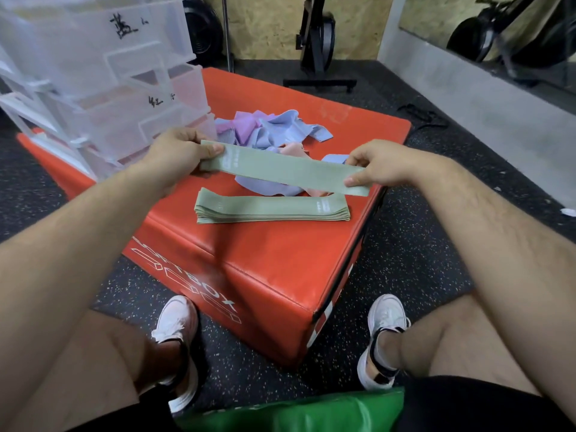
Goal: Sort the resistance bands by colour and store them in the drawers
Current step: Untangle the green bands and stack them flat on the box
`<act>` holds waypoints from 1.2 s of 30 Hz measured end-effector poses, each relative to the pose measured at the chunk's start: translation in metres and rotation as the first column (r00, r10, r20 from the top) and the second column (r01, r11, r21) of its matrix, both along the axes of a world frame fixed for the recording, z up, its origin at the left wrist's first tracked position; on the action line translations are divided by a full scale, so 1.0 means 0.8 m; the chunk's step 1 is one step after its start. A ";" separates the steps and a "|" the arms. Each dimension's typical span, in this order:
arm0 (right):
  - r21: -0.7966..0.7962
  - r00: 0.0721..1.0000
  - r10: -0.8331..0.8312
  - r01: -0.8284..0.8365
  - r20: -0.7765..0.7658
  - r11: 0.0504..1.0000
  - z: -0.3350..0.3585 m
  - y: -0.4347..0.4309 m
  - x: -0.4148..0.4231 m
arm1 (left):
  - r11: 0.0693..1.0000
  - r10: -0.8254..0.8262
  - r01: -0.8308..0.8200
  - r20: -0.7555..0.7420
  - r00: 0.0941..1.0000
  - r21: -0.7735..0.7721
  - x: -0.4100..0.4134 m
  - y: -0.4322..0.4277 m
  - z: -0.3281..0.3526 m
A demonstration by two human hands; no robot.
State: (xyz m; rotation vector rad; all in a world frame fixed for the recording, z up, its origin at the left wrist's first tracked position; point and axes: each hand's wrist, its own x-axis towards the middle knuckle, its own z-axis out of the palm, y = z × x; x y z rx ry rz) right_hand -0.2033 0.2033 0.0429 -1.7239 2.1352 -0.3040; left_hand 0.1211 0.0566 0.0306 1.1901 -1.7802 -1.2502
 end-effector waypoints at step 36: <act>0.008 0.977 -0.139 0.143 -0.161 0.990 -0.087 -0.014 0.026 | 0.957 0.144 0.045 0.604 0.784 -0.286 0.028 -0.021 -0.105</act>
